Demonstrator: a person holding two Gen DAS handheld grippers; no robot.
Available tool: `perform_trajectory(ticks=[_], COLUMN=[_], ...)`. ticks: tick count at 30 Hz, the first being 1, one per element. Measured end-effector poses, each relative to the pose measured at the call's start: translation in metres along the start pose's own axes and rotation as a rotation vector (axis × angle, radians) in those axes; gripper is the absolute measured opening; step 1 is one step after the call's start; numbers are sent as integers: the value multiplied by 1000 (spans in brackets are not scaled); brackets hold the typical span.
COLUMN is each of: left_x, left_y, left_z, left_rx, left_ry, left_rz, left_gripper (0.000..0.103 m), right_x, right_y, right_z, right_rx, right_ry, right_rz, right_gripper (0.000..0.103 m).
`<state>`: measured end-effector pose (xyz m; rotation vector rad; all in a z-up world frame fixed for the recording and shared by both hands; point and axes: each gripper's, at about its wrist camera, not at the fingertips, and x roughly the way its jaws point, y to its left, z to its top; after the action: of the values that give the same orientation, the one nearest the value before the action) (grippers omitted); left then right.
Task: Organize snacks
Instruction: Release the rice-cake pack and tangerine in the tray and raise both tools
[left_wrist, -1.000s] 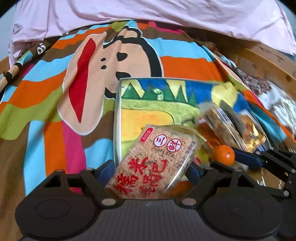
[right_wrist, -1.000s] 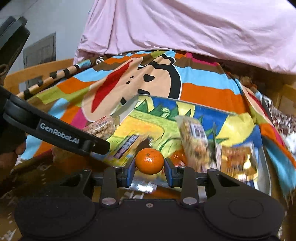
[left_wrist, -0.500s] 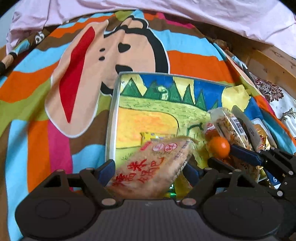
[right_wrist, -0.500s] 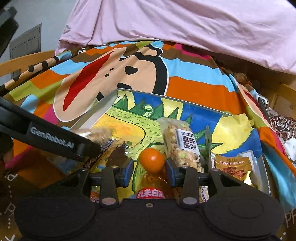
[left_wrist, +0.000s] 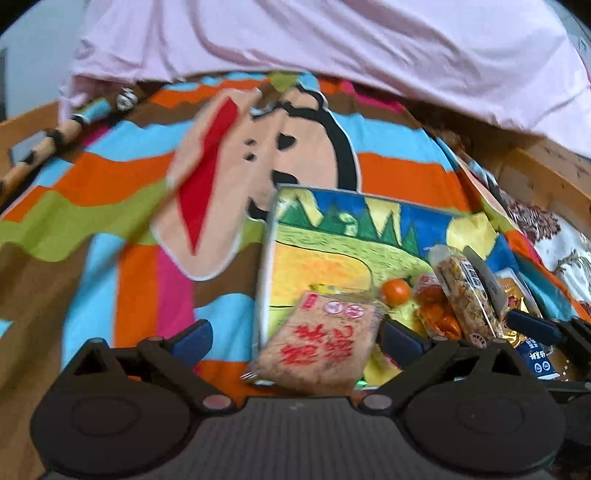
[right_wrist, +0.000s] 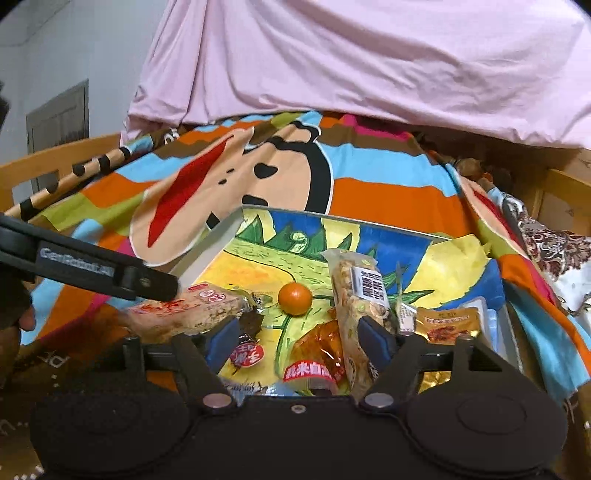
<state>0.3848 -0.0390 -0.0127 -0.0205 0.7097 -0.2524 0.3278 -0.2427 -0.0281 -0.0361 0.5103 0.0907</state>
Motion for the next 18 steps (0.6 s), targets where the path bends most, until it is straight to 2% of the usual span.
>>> perform_trajectory(ticks=[8, 18], left_x=[-48, -103], left_y=[7, -10], left_z=[-24, -58], left_rx=[-58, -67], left_ry=[-77, -126], left_rz=[57, 96], left_gripper=[102, 103], right_x=[-51, -125], right_y=[-4, -14], right_z=[-4, -13], right_rx=[56, 108], right_ry=[-71, -120], right_rz=[-4, -17], right_gripper=[93, 102])
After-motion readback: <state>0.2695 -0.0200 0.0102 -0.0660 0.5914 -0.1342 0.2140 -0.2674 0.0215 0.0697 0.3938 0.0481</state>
